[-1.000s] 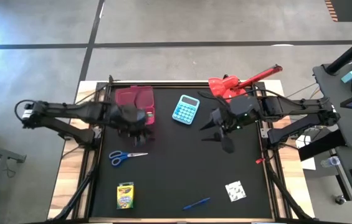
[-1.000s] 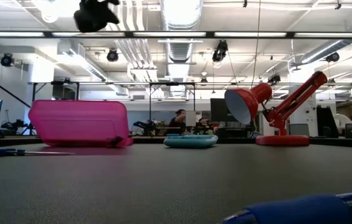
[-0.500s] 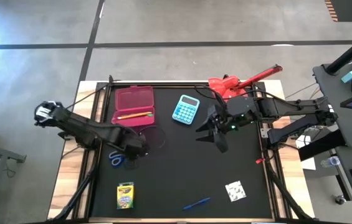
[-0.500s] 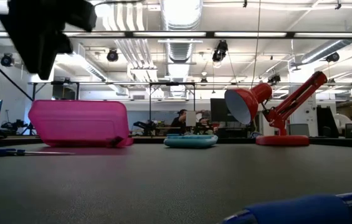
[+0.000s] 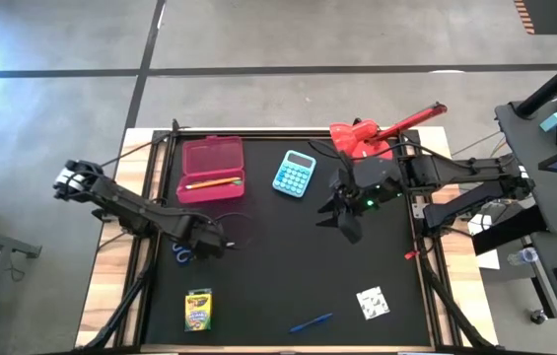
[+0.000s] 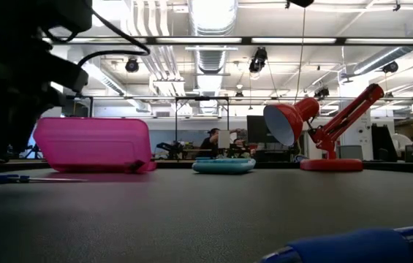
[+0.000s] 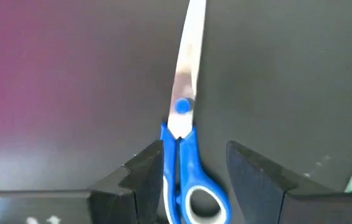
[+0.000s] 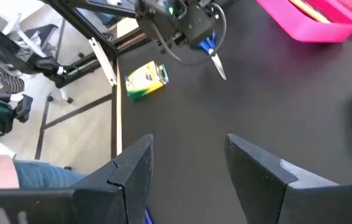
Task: Pack school essentials
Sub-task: Put the blue scissors into the red supply box
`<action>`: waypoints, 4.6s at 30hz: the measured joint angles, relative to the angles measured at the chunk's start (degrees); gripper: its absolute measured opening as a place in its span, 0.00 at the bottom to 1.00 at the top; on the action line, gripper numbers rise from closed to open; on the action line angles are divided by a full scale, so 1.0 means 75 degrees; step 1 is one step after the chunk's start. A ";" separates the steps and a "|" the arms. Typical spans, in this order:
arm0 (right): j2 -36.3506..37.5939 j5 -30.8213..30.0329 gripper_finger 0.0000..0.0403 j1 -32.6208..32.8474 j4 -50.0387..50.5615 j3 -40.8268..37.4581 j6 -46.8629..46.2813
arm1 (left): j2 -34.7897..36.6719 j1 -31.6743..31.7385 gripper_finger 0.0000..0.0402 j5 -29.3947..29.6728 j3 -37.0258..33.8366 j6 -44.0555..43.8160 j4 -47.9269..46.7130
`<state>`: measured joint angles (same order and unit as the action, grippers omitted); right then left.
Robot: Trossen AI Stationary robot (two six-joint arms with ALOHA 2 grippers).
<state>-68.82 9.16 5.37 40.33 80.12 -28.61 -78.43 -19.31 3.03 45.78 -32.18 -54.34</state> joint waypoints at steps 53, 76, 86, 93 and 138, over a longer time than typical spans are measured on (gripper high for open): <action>-0.0015 -0.0008 0.46 0.0000 0.0178 -0.0015 0.0010 | 0.1268 0.0015 0.21 0.0531 -0.0399 -0.0062 0.1875; -0.0017 -0.0010 0.46 0.0000 0.0152 -0.0015 0.0012 | 0.1451 0.3425 0.21 0.3203 0.2692 0.3961 -0.0040; -0.0017 -0.0010 0.46 0.0000 0.0152 -0.0015 0.0013 | 0.0893 0.6224 0.21 0.1805 0.2637 0.5494 -0.0167; -0.0017 -0.0010 0.46 0.0000 0.0149 -0.0015 0.0013 | 0.0183 0.6712 0.21 0.0878 0.2293 0.5776 -0.0600; -0.0017 -0.0010 0.46 0.0000 0.0149 -0.0015 0.0013 | -0.0091 0.6703 0.23 -0.0555 -0.0539 0.5539 0.1424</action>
<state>-68.95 9.08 5.37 41.45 80.01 -28.51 -79.11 30.96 -1.13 41.74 9.36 -43.66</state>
